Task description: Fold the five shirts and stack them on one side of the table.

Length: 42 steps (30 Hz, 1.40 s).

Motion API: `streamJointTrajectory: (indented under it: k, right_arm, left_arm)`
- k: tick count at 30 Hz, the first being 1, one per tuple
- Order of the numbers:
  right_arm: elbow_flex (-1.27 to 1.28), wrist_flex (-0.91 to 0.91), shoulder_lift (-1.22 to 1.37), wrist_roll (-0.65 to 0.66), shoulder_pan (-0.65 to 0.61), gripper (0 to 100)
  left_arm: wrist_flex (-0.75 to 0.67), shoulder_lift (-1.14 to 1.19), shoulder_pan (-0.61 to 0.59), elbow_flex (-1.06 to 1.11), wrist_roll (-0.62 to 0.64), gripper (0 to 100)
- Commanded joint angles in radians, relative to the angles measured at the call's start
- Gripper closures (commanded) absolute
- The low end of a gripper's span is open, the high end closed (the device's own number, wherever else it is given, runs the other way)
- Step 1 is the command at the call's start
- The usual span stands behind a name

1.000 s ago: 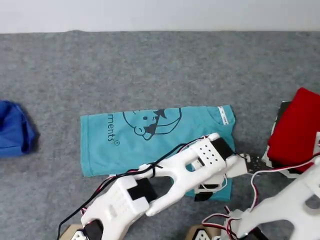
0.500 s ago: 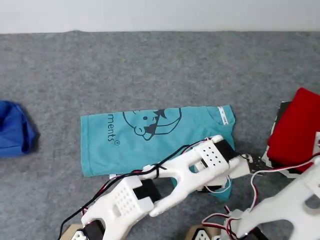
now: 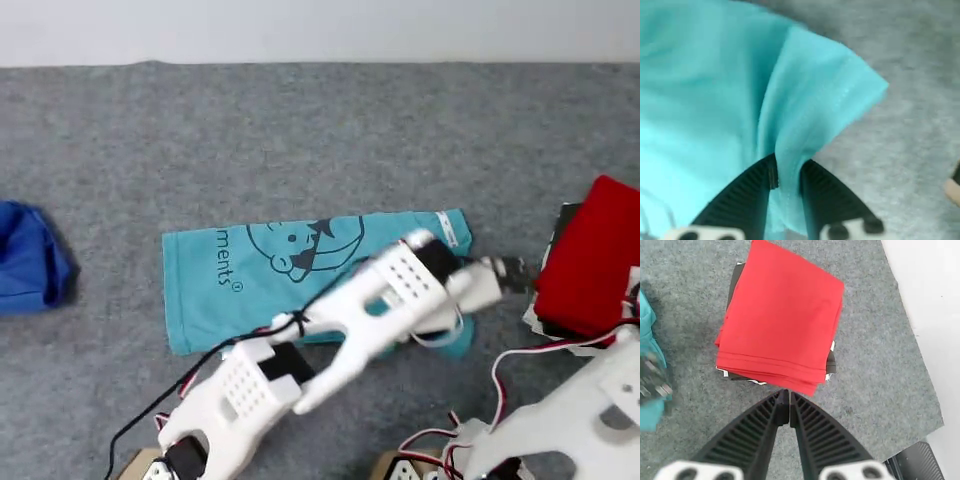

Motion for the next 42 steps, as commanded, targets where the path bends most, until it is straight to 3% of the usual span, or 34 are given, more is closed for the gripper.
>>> streamJointTrajectory:
  k: [1,9,17,31,37,42]
  right_arm:
    - [-0.041,0.016,-0.024,0.003,0.007,98.8]
    - [-0.041,0.044,-0.03,0.003,0.005,98.8]
    - [-0.041,0.044,-0.031,0.003,0.01,98.8]
    - [-0.04,0.044,-0.054,0.003,0.007,98.8]
    - [-0.034,0.044,-0.07,0.003,0.005,98.8]
    - [0.015,0.044,-0.077,0.003,0.004,98.8]
  left_arm:
    - [0.008,-0.037,-0.063,-0.058,0.009,99]
    - [-0.003,-0.035,-0.161,-0.051,0.008,99]
    - [-0.077,-0.035,-0.284,-0.053,0.057,80]
    - [-0.114,-0.044,-0.427,-0.059,0.021,80]
    - [-0.06,-0.048,-0.466,-0.076,0.02,81]
    - [0.123,-0.049,-0.457,-0.236,0.023,86]
